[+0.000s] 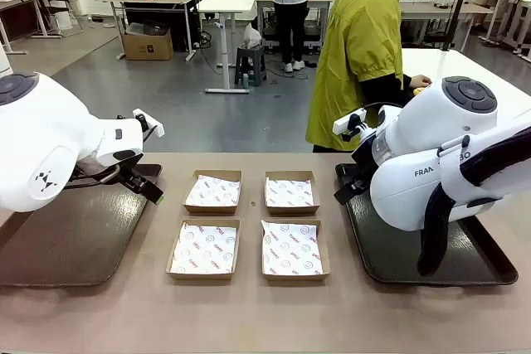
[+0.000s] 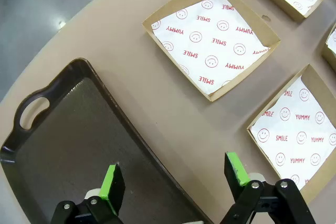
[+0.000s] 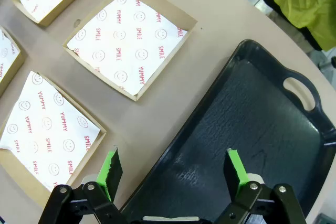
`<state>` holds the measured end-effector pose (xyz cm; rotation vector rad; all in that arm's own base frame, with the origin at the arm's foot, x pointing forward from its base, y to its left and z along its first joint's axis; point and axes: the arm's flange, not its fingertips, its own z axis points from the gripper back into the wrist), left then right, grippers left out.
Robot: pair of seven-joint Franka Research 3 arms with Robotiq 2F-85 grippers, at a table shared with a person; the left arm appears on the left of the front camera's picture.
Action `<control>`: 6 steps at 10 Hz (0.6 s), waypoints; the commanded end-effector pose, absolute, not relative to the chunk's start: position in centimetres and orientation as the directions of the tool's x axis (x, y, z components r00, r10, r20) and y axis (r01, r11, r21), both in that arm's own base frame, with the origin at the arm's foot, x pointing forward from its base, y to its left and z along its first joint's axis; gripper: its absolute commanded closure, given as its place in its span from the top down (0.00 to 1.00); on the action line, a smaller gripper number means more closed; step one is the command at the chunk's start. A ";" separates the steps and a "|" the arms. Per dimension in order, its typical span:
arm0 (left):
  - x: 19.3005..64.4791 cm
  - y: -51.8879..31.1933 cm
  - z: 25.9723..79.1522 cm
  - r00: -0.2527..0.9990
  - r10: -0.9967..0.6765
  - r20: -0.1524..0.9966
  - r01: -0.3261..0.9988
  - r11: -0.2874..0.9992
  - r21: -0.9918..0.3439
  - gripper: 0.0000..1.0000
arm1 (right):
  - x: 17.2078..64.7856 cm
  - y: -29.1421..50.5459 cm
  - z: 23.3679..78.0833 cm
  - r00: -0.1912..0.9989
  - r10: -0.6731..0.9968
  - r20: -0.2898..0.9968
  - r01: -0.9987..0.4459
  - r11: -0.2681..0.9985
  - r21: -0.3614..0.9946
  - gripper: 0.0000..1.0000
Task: Individually package the donuts and arrange them on the tray.
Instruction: Pick up one Paper togo box.
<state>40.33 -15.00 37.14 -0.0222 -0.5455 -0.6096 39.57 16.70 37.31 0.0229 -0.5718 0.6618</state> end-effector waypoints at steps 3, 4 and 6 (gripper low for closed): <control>40.3 -15.0 37.1 0.683 -0.538 0.493 0.549 0.824 0.138 1.00 | 39.6 16.7 37.3 0.641 0.574 0.509 -0.587 0.794 -0.157 1.00; 40.3 -15.0 37.1 0.683 -0.538 0.493 0.549 0.824 0.138 1.00 | 39.6 16.7 37.3 0.641 0.574 0.509 -0.587 0.794 -0.157 1.00; 37.6 -13.7 37.9 0.644 -0.575 0.504 0.578 0.798 0.171 1.00 | 37.3 16.3 38.0 0.617 0.617 0.488 -0.601 0.770 -0.213 1.00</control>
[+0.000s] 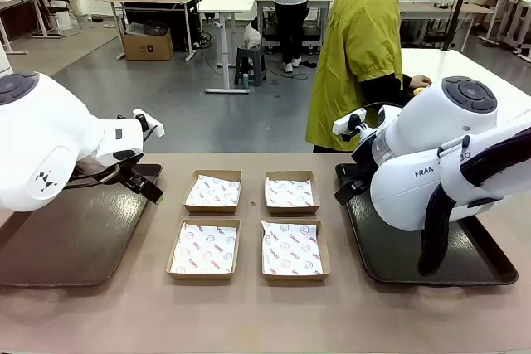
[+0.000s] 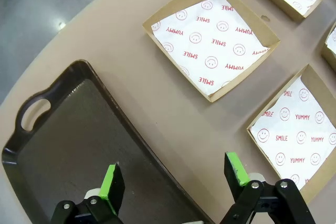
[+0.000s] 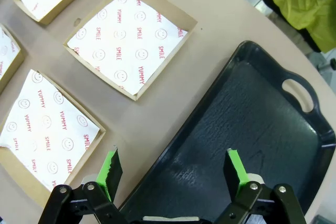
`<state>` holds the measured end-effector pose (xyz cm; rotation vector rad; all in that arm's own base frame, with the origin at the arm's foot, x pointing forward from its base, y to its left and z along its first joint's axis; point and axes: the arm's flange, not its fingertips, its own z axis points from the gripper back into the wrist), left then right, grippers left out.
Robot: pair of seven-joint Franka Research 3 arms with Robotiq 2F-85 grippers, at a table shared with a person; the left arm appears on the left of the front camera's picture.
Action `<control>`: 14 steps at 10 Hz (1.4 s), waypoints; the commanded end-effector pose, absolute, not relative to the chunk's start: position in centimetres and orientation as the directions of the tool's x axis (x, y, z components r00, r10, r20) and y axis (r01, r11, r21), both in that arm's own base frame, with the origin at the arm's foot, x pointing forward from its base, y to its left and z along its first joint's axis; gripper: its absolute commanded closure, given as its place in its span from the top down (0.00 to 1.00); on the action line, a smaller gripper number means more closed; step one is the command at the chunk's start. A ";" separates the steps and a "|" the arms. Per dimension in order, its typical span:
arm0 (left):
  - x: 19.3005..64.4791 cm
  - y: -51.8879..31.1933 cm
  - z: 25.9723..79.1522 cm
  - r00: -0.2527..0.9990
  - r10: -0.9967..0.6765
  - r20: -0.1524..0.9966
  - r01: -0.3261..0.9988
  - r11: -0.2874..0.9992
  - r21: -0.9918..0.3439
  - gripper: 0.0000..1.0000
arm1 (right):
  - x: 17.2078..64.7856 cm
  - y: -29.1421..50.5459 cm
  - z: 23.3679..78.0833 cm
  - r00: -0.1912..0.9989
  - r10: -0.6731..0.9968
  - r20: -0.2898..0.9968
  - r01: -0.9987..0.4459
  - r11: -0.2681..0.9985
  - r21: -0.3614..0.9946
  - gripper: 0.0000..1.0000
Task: Individually package the donuts and arrange them on the tray.
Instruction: Pick up one Paper togo box.
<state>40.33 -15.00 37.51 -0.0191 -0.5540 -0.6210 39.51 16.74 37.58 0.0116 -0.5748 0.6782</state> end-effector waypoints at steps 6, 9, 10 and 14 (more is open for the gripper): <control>24.0 -6.7 40.9 0.558 -0.680 0.476 0.728 0.676 0.112 1.00 | 21.6 12.9 43.1 0.633 0.685 0.359 -0.656 0.722 -0.220 1.00; 35.5 -10.8 48.0 0.578 -0.668 0.468 0.711 0.694 0.112 1.00 | 23.2 12.0 41.7 0.631 0.746 0.214 -0.582 0.637 -0.505 1.00; 35.5 -10.8 48.0 0.578 -0.668 0.468 0.711 0.694 0.112 1.00 | 28.3 16.6 50.1 0.648 0.692 0.318 -0.655 0.719 -0.230 1.00; 36.1 -8.3 48.5 0.680 -0.467 0.565 0.681 0.687 -0.253 1.00 | 27.9 13.0 50.1 0.723 0.488 0.490 -0.569 0.822 0.020 1.00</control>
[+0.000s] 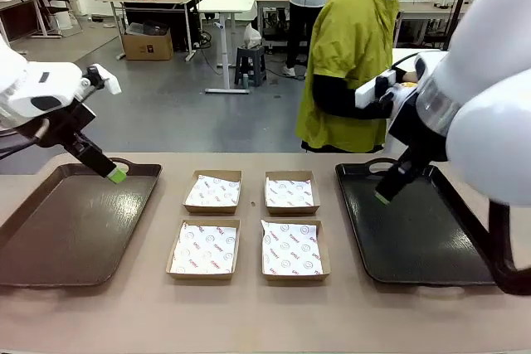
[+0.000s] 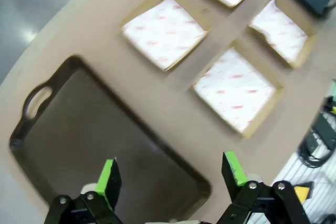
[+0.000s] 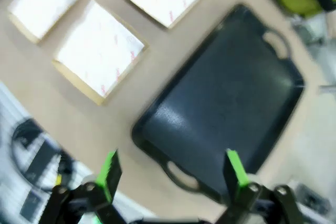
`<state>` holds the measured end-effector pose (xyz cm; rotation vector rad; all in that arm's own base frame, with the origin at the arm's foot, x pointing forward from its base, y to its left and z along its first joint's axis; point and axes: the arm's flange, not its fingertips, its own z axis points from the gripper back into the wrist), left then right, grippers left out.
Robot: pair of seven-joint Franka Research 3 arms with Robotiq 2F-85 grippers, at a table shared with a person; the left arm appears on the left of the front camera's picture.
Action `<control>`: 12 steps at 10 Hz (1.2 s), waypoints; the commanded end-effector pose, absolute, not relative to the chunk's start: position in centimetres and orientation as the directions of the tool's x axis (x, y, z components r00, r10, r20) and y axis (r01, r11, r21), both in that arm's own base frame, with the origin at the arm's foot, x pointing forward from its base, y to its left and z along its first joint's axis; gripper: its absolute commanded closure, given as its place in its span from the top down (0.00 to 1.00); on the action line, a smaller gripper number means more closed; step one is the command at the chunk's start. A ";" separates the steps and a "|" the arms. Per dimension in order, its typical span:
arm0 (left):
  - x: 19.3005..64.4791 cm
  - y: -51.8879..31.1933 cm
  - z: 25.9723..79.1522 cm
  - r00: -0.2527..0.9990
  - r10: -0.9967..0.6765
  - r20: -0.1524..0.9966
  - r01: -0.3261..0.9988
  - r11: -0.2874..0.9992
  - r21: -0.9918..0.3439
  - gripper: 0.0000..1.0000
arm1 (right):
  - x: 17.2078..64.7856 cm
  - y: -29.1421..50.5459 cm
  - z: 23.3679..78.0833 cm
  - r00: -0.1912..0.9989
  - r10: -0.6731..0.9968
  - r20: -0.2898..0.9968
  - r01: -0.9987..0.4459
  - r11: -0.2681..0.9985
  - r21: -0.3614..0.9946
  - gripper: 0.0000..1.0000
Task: Individually package the donuts and arrange them on the tray.
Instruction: Pick up one Paper togo box.
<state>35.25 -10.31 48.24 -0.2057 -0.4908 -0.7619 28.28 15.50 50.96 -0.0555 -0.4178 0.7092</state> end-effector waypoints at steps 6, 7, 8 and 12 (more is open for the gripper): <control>35.4 2.3 42.4 0.944 -0.034 0.329 0.326 0.255 -0.910 1.00 | 24.8 -2.7 42.1 0.869 -0.337 0.363 -0.239 0.357 0.903 1.00; 34.9 3.6 41.5 0.954 -0.004 0.299 0.289 0.270 -0.918 1.00 | 24.1 -4.1 41.1 0.879 -0.353 0.321 -0.214 0.311 0.926 1.00; 34.6 4.8 41.1 0.962 0.014 0.273 0.256 0.302 -0.918 1.00 | 23.4 -5.6 40.2 0.883 -0.369 0.292 -0.184 0.300 0.936 1.00; 33.2 8.2 40.9 0.971 0.076 0.226 0.178 0.398 -0.900 1.00 | 20.8 -8.2 38.2 0.934 -0.221 0.281 -0.206 0.311 0.928 1.00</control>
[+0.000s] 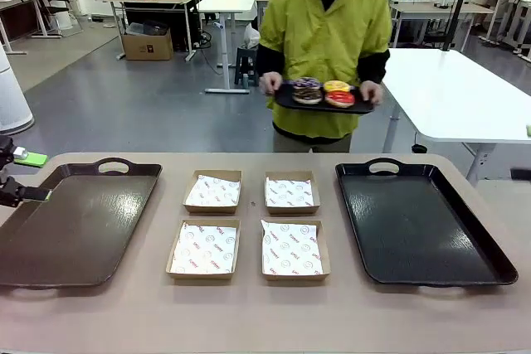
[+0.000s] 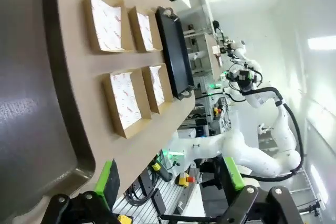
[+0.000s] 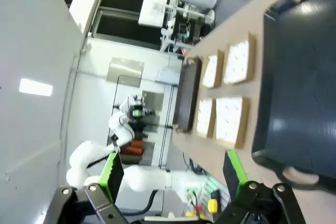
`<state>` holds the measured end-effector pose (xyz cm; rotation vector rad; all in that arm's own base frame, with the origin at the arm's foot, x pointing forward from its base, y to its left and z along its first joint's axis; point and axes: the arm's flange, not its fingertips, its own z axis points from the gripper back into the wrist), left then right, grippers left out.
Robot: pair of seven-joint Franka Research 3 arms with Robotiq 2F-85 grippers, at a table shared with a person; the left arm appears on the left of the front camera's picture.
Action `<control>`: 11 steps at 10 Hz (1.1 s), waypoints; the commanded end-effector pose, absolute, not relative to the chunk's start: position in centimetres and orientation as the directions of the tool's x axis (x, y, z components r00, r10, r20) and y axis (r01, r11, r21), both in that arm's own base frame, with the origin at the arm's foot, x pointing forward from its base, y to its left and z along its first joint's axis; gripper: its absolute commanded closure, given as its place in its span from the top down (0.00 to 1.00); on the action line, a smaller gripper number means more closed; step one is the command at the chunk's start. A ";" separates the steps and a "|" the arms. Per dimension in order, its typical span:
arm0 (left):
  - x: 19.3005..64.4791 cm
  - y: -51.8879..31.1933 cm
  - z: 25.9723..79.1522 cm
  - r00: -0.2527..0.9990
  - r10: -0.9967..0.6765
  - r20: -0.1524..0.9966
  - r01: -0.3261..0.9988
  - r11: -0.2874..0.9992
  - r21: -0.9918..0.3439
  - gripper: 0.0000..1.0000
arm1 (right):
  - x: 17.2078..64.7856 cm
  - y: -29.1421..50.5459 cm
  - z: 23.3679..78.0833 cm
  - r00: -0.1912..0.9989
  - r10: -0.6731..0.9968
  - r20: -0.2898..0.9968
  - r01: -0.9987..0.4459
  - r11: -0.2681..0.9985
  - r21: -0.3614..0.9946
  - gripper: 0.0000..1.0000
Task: Individually package the donuts and arrange them on the tray.
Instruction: Pick up one Paper togo box.
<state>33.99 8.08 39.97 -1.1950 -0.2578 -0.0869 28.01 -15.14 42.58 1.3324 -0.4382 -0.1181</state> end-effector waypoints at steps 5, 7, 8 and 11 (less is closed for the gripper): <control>32.3 10.4 40.3 0.977 0.108 0.185 0.120 0.438 -0.891 1.00 | 19.3 -8.2 38.2 0.943 -0.128 0.306 -0.256 0.307 0.917 1.00; 32.8 10.8 40.1 0.971 0.123 0.206 0.137 0.418 -0.898 1.00 | 24.2 -15.0 40.7 0.953 -0.120 0.279 -0.237 0.277 0.931 1.00; 32.8 10.8 40.1 0.971 0.123 0.206 0.137 0.418 -0.898 1.00 | 24.2 -15.0 40.7 0.953 -0.120 0.279 -0.237 0.277 0.931 1.00; 32.8 10.8 40.1 0.971 0.123 0.206 0.137 0.418 -0.898 1.00 | 24.2 -15.0 40.7 0.953 -0.120 0.279 -0.237 0.277 0.931 1.00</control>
